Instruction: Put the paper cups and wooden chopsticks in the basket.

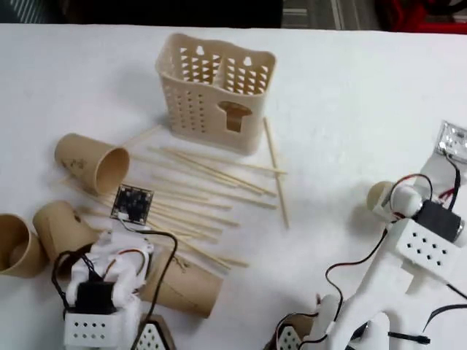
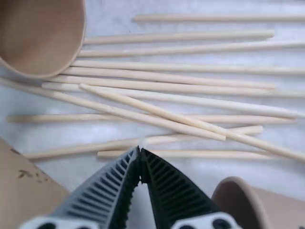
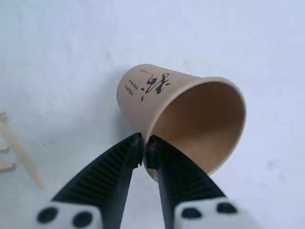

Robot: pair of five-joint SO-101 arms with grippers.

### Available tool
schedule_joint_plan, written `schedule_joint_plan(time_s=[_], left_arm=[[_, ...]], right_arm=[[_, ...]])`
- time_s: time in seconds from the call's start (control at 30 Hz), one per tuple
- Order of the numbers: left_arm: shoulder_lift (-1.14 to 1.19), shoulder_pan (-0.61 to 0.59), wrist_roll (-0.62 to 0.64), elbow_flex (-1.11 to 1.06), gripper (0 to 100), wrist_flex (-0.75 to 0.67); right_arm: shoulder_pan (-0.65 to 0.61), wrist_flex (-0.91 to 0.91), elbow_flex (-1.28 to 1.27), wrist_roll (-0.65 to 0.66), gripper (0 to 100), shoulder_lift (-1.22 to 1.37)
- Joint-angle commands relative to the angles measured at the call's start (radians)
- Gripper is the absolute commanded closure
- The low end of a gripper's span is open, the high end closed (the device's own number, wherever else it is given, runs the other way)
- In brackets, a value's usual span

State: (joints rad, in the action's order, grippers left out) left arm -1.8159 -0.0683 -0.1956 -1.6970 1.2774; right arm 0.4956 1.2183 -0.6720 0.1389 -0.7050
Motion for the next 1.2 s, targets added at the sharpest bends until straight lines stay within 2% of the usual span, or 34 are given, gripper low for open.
schedule_joint_plan(time_s=[0.0, 0.23, 0.57, 0.7, 0.97, 1.17], left_arm=[[-0.007, 0.001, -0.006, 0.003, 98, 0.003], [-0.007, 0.001, -0.006, 0.003, 98, 0.003], [-0.007, 0.001, -0.006, 0.003, 98, 0.003], [-0.007, 0.001, -0.006, 0.003, 98, 0.003], [-0.007, 0.001, -0.006, 0.003, 98, 0.005], [-0.007, 0.001, -0.006, 0.003, 98, 0.005]], right_arm=[[-0.048, 0.053, 0.112, 0.009, 98.0, -0.016], [-0.170, 0.107, 0.302, 0.011, 98.0, -0.016], [-0.562, 0.097, 0.603, 0.011, 98.1, -0.005], [-0.680, 0.019, 0.649, 0.011, 98.1, -0.007], [-0.766, -0.208, 0.652, 0.014, 98.1, 0.035], [-0.800, -0.367, 0.652, 0.144, 98.1, 0.185]])
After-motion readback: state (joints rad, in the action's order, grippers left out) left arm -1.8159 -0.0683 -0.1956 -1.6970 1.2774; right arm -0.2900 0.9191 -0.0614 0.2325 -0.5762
